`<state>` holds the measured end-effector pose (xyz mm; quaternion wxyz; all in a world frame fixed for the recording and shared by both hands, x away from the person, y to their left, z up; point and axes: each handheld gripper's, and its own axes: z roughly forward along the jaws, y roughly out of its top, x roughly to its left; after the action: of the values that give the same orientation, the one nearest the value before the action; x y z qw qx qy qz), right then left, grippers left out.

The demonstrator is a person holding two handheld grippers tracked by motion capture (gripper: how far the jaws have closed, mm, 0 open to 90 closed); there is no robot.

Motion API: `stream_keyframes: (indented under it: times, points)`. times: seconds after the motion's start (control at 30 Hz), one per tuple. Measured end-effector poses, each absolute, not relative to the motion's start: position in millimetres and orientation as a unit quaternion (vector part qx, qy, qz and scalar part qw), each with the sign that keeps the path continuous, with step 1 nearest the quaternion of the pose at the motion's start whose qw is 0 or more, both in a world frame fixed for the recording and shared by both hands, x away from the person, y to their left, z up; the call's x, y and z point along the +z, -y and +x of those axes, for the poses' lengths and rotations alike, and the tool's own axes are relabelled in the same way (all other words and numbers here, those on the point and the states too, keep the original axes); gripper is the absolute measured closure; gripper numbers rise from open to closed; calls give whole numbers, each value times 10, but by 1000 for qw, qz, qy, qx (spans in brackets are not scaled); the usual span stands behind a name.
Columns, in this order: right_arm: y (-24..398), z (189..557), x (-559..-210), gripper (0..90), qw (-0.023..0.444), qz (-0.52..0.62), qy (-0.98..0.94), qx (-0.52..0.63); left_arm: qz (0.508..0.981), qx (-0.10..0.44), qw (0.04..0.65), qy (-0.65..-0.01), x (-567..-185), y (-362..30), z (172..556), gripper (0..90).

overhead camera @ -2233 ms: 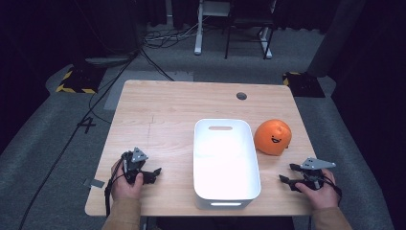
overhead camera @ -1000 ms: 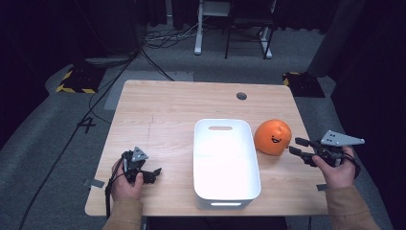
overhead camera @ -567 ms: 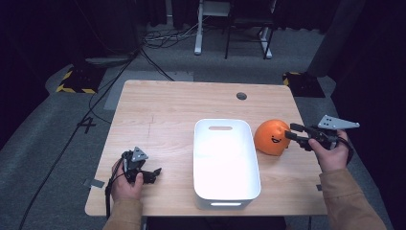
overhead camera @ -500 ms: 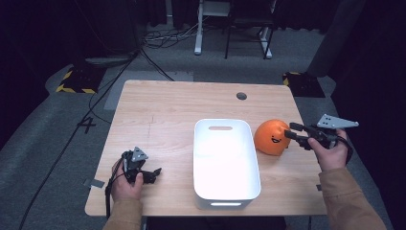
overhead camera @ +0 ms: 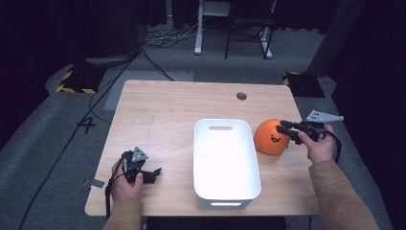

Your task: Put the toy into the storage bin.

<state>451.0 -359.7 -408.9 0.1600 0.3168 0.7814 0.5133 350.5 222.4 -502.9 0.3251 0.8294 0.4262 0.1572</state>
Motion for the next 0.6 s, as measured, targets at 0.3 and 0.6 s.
stream_keyframes:
  times: [0.3,0.6]
  points:
    - [3609,4446,-3998,820,167,300,-783,519,829,157,325,-426,-5029,-2224,3506,97]
    - [3647,4318,-3718,820,161,256,-788,536,830,156,325,-426,-5028,-2224,3506,98]
